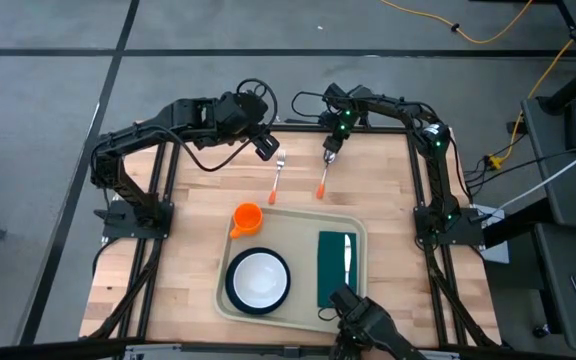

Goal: Set up tray
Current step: Put the orange spoon on the dark green napkin to the left of the orange knife

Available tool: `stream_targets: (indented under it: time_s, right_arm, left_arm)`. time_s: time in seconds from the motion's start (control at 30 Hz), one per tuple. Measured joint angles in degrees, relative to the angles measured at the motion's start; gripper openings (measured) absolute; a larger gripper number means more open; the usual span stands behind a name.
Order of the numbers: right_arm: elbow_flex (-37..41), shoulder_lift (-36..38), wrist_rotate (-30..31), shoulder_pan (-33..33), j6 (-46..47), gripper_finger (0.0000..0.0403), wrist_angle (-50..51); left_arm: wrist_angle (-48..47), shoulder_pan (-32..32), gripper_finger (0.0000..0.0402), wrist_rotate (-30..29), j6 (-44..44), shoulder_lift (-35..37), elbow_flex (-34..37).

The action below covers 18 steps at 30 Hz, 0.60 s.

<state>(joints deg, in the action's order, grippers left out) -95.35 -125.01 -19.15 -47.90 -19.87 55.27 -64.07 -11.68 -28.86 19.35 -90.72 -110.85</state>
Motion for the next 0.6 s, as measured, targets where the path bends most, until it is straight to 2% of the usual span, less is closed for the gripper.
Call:
stream_targets:
  time_s: [0.13,0.17,0.6]
  right_arm:
    - [0.0,0.0,0.0,0.0,0.1,0.0027,0.0]
    - [0.0,0.0,-0.2,0.0,0.2,0.0016,0.0]
    - [0.0,0.0,-0.3,0.0,1.3,0.0004,3.4]
  left_arm:
    - [0.0,0.0,0.0150,0.0,0.0,0.0,0.0]
    - [0.0,0.0,0.0150,0.0,0.0,0.0,0.0]
    - [0.0,0.0,0.0150,0.3,-0.1,0.0,0.0]
